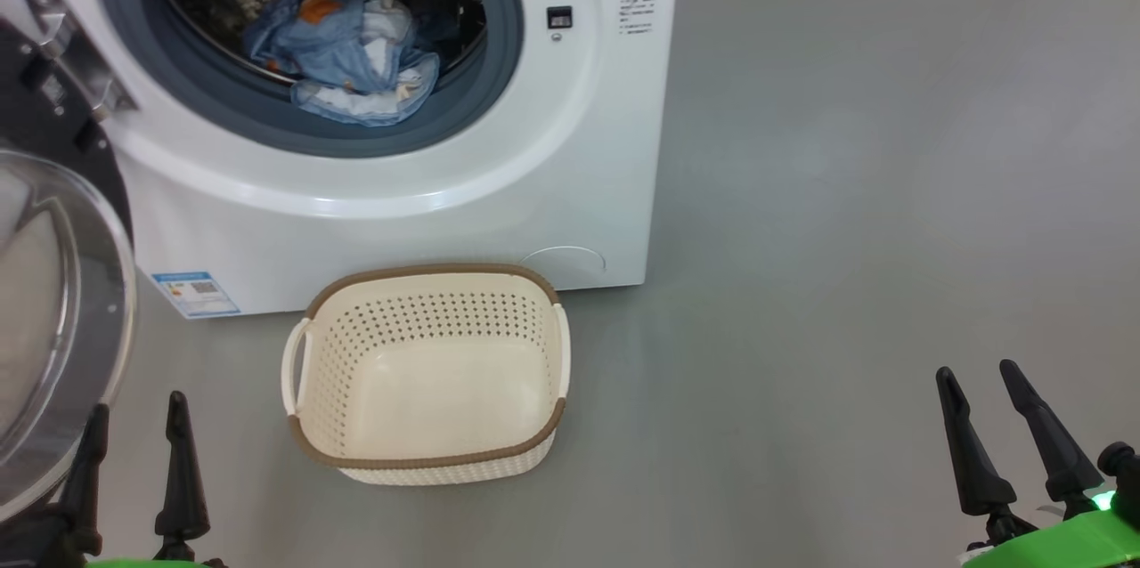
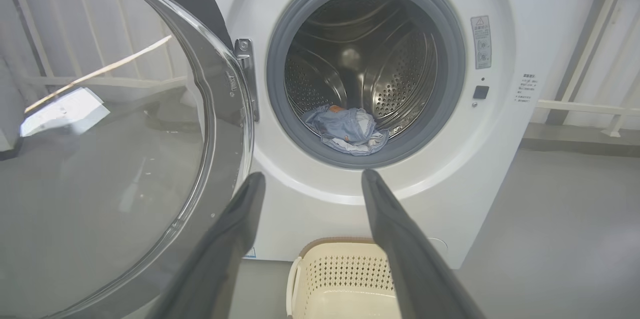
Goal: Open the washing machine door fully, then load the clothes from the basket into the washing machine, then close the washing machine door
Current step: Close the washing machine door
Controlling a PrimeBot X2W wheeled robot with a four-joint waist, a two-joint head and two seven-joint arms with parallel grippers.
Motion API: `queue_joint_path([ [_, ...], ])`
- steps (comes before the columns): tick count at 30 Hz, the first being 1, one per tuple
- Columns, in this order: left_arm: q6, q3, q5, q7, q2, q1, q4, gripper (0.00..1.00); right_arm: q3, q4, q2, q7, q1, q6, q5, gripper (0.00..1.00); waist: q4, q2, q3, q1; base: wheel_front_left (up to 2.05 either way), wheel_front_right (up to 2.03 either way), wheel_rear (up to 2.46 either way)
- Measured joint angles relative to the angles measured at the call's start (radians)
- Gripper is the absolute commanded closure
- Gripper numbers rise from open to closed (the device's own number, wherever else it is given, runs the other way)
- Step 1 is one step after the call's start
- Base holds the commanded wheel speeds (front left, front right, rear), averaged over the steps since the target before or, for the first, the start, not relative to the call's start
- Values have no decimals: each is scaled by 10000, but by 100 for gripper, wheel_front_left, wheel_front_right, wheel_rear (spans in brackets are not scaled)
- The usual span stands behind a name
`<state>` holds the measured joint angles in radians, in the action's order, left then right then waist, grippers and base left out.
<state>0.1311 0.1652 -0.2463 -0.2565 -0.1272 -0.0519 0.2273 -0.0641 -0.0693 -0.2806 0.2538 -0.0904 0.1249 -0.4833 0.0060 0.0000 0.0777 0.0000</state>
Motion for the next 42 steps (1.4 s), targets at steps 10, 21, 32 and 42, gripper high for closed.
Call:
queue_joint_path([
  [10, 0, 297, -12, 0, 362, 29, -320, 0, -849, -25, -86, 0, 487, 0, -2, 0, 1061, 0, 71, -1, 0, 0, 0],
  [21, 0, 616, -10, 0, 673, 364, -378, 0, -1559, -203, -355, 0, 964, 2, -15, 0, 2680, 0, 69, 0, 0, 0, 0],
  [32, 0, 792, -10, 0, 836, 600, -374, 0, -2161, -309, -491, 0, 1274, 2, -100, 0, 4426, 0, 65, 0, 0, 0, 0],
  [42, 0, 1442, -171, 0, 897, 1003, -690, 0, -2995, -545, -637, 0, 2055, 2, -192, 0, 5331, 1, 192, 0, 0, 0, 0],
])
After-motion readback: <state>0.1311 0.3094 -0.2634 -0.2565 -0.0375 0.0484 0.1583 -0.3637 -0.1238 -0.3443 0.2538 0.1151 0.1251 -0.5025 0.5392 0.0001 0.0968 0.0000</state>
